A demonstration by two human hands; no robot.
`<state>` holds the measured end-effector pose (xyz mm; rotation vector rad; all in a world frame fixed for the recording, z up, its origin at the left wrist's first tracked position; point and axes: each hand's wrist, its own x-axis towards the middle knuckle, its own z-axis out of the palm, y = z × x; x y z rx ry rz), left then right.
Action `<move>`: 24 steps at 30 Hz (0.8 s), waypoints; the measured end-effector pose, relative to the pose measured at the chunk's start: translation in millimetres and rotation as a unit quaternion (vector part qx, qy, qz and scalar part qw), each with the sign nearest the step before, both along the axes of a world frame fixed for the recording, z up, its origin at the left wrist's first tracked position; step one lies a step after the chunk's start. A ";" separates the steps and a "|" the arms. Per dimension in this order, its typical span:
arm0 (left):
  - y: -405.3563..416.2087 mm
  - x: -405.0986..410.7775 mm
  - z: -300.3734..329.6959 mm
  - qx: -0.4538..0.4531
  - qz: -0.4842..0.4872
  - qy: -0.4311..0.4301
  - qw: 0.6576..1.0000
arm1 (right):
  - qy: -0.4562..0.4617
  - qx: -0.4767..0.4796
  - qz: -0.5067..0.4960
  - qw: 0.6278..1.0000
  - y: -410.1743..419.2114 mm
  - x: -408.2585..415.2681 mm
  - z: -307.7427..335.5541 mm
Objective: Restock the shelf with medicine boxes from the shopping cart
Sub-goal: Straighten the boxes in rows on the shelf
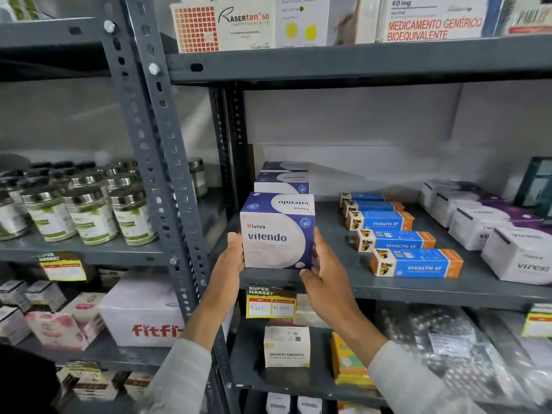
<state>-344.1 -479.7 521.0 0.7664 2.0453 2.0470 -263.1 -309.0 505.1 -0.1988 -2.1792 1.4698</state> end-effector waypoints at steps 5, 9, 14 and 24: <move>1.5 -3.7 -8.0 -0.018 0.033 0.015 0.999 | -0.011 0.003 0.010 1.000 1.2 -1.2 1.8; 8.4 10.2 -12.6 0.046 0.201 0.071 0.976 | 0.006 0.001 0.021 1.000 9.4 12.4 5.7; 46.0 50.7 -16.3 0.038 0.346 0.299 0.888 | 0.119 0.090 -0.050 0.988 70.9 54.9 23.9; 156.5 67.0 -51.0 -0.473 0.102 0.401 0.778 | -0.053 0.338 -0.103 0.934 234.9 112.0 17.8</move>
